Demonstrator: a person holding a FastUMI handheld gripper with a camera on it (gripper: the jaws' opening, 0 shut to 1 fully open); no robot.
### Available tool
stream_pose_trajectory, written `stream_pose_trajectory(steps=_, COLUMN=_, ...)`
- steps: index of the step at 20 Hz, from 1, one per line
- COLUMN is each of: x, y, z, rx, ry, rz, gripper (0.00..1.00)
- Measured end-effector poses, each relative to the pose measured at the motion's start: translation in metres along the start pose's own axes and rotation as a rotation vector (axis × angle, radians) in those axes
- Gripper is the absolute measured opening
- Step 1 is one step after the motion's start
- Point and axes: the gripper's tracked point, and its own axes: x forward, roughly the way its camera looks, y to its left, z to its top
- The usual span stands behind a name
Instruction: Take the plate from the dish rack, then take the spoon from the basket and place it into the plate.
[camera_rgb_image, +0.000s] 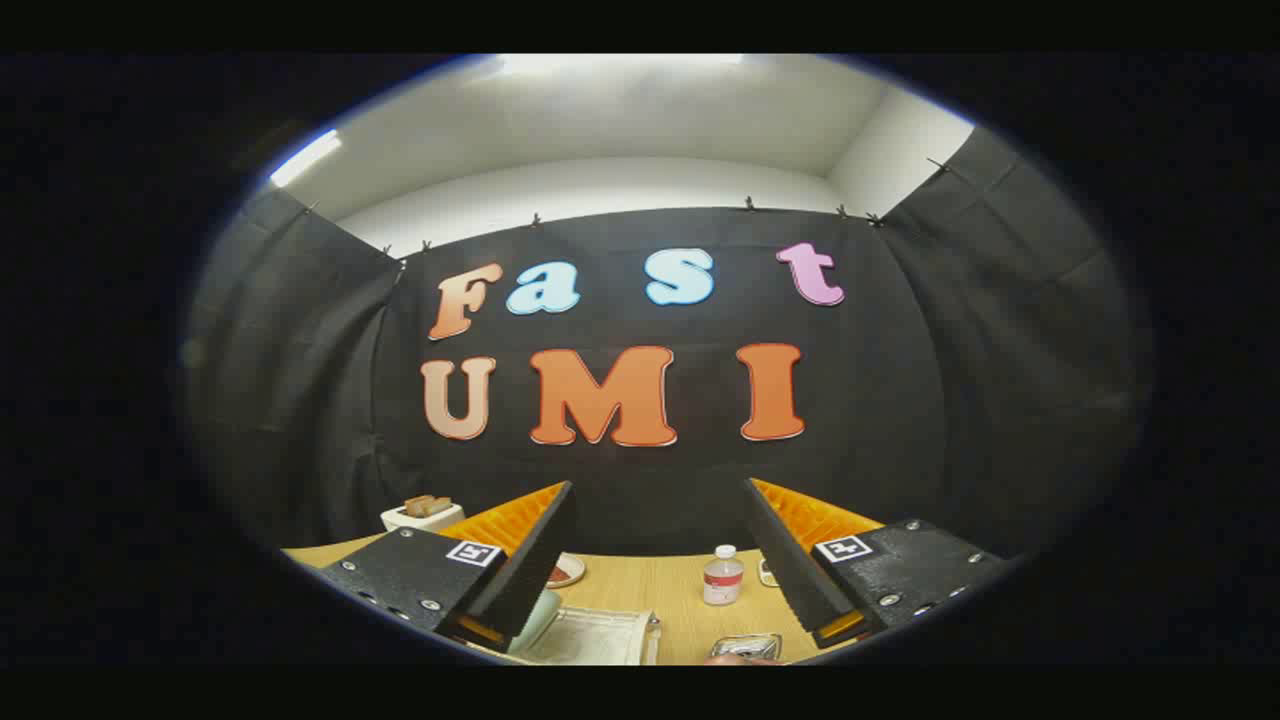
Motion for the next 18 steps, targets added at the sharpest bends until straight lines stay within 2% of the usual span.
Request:
stream_pose_trajectory(steps=6, x=0.002, y=0.022, z=0.029, rx=0.032, ry=-0.020, rz=0.050, gripper=0.98)
stream_pose_trajectory(steps=18, x=0.006, y=0.031, z=0.067, rx=0.054, ry=-0.011, rz=0.131, gripper=0.98)
